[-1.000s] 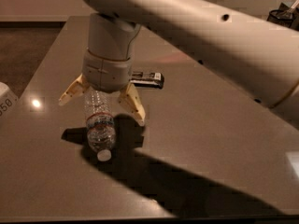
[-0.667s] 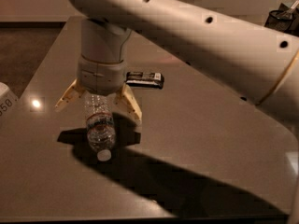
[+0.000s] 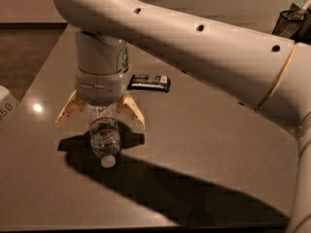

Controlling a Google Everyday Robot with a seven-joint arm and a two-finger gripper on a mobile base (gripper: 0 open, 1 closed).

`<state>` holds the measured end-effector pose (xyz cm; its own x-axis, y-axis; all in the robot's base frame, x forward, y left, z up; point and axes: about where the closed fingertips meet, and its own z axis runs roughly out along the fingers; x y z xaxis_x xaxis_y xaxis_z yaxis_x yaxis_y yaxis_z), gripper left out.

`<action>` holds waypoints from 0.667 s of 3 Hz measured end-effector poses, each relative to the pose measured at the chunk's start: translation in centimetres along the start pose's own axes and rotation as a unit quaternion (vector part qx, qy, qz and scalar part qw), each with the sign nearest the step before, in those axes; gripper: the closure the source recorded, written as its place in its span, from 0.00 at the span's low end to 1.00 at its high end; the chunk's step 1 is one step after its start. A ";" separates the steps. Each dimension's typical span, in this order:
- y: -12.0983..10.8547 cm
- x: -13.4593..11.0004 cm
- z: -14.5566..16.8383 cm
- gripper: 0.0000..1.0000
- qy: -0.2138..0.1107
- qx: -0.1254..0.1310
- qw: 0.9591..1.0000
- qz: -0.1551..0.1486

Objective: Place water bottle upright

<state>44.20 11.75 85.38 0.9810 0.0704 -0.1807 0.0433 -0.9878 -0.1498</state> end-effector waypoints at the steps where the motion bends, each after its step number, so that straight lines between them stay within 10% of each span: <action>1: 0.5 0.4 0.5 0.00 0.022 -0.012 1.000 -0.019; 2: 1.1 0.6 0.7 0.00 0.041 -0.024 0.998 -0.034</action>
Offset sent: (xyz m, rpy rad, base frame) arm 0.0037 -0.0234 -0.0130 -0.0779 -0.1297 0.1045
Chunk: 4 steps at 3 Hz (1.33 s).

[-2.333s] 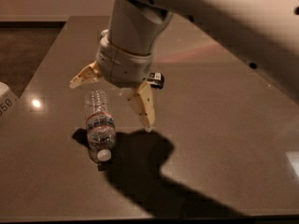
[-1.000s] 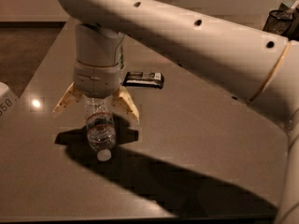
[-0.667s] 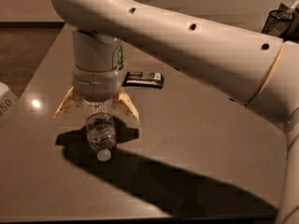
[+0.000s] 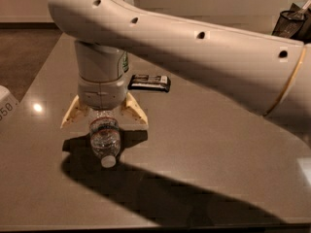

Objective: Place water bottle upright

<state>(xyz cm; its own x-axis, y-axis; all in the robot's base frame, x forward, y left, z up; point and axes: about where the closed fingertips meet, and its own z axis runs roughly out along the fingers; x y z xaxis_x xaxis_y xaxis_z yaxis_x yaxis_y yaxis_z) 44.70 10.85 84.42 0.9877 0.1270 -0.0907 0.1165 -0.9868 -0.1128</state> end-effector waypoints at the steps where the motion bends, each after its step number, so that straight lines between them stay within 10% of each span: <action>1: 0.4 -0.2 0.1 0.00 0.011 -0.013 1.000 -0.013; 4: 0.3 -1.4 -0.1 0.60 0.000 -0.022 0.999 -0.025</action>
Offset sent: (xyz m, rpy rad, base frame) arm -0.0143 -0.0147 -0.0009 -0.0875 -0.0384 0.0738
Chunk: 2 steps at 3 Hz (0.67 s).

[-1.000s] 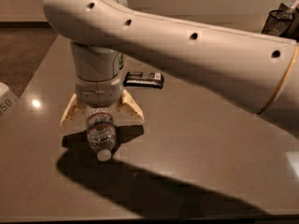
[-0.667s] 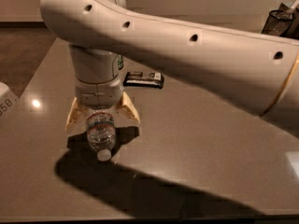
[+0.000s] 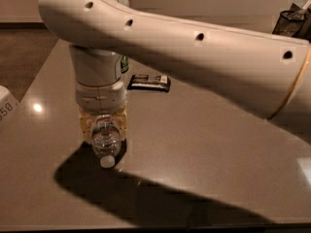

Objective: Place water bottle upright

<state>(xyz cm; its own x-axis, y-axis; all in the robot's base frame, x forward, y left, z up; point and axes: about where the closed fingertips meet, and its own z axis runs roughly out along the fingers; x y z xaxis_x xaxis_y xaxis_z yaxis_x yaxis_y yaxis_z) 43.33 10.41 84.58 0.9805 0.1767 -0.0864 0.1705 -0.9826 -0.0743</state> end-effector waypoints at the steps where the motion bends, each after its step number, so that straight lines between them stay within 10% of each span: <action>1: -0.5 0.0 -1.2 0.83 -0.014 0.035 0.999 0.017; 2: -1.1 -0.1 -3.5 1.00 -0.034 0.104 0.992 0.065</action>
Offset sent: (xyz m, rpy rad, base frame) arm -0.0026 0.0068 0.0709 0.3251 0.2440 -0.2901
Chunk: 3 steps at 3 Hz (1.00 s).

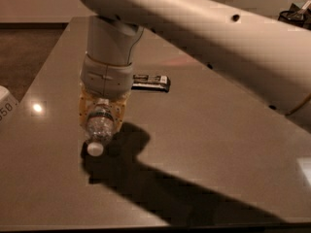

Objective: Place water bottle upright

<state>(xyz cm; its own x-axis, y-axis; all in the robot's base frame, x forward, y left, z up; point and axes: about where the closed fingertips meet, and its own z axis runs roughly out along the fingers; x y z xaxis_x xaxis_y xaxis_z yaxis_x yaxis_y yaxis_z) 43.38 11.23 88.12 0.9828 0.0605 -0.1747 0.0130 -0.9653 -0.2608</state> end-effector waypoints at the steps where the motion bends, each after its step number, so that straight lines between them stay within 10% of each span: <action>1: -0.8 -0.7 -2.1 1.00 -0.020 0.071 0.996 0.057; 2: -1.4 -0.9 -3.9 1.00 -0.043 0.118 0.984 0.127; 3: -1.5 -0.7 -5.1 1.00 -0.066 0.139 0.962 0.227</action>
Offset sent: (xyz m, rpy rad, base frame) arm 0.0026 -0.0017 0.0660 0.2441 0.3021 -0.4840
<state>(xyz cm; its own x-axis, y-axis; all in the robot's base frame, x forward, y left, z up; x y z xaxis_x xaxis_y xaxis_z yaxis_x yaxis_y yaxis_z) 43.64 11.36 93.52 0.8429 -0.3020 -0.4453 -0.4804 -0.7951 -0.3702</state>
